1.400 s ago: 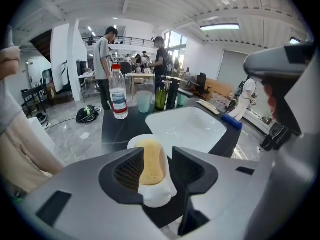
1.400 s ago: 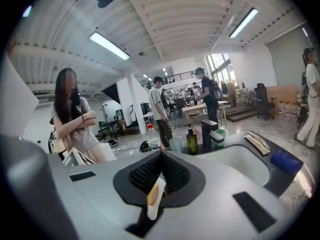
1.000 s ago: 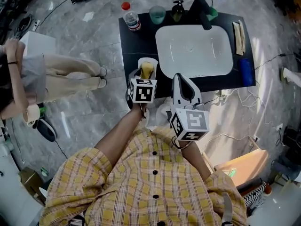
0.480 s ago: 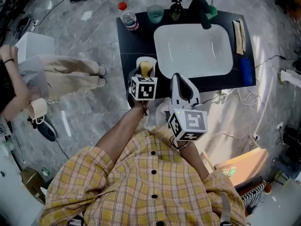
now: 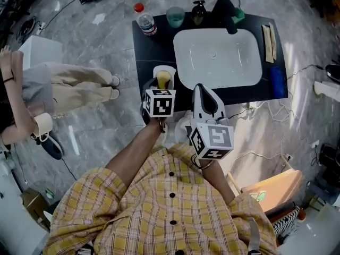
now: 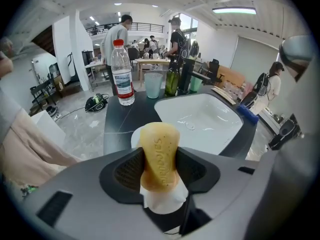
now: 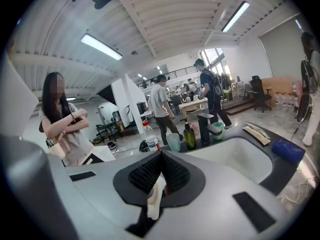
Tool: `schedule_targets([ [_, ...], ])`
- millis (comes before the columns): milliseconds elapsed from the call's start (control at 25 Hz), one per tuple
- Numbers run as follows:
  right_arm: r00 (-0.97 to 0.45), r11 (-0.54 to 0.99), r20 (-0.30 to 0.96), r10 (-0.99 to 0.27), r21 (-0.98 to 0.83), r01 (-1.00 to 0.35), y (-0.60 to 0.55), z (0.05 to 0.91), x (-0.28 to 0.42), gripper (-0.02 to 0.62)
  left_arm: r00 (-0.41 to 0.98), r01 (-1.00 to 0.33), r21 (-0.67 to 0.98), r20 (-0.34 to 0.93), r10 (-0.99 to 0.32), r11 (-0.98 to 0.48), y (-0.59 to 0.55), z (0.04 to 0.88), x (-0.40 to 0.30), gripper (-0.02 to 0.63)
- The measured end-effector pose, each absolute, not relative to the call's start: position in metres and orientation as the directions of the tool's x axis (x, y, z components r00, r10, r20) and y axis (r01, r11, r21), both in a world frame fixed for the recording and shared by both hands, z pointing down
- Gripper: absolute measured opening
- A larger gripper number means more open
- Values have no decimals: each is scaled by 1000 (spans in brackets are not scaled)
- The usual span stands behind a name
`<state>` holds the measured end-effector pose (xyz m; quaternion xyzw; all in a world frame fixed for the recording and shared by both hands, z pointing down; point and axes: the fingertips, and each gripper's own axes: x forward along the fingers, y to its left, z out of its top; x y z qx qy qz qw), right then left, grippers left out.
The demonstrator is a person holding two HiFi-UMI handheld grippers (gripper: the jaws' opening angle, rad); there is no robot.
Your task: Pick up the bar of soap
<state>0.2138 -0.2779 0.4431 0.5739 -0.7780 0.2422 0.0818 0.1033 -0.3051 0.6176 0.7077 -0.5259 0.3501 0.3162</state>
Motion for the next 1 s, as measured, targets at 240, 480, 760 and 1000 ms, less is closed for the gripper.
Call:
schedule_targets([
  [240, -357, 263, 387, -850, -275, -925, -276, 435, 201, 18, 252, -962, 124, 755, -606, -244, -302, 571, 101, 199],
  [480, -384, 322, 340, -859, -225, -920, -276, 409, 187, 18, 290, -952, 43, 453, -843, -304, -305, 437, 93, 199],
  [760, -389, 374, 231, -892, -106, -921, -279, 358, 175, 18, 287, -958, 19, 124, -950, -287, -292, 322, 88, 199],
  [1000, -392, 386, 189, -900, -71, -920, -275, 338, 169, 18, 297, -955, 22, 47, -954, -296, -275, 297, 89, 201],
])
